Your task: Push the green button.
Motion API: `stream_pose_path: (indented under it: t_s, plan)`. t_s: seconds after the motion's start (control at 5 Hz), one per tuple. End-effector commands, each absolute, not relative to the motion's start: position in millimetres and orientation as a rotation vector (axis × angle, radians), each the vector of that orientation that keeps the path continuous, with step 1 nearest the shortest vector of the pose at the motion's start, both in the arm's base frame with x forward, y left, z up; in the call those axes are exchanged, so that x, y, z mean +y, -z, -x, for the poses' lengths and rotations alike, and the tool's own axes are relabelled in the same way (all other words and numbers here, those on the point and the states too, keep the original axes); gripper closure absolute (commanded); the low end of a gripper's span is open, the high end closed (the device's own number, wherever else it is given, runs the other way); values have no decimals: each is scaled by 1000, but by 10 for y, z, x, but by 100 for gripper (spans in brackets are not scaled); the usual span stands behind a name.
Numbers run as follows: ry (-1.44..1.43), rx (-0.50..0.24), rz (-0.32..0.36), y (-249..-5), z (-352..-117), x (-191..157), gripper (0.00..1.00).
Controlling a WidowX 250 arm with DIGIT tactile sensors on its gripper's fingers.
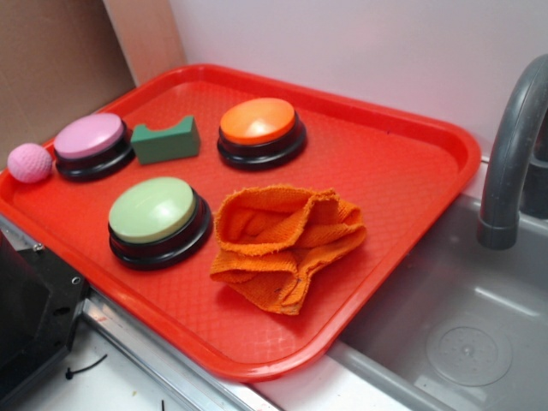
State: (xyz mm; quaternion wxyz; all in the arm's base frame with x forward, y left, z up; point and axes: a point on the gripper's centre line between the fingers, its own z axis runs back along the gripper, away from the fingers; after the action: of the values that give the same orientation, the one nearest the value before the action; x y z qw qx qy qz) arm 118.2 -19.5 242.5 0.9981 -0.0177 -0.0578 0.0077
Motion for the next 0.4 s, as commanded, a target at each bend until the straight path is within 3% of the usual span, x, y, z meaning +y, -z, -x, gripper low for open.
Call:
stream_pose_path:
  t_s: [0.0,0.2]
  plan:
    - [-15,-116,36,-2425,-1182,-195,0]
    - [129,-152,37,-1925,-1316,-373,0]
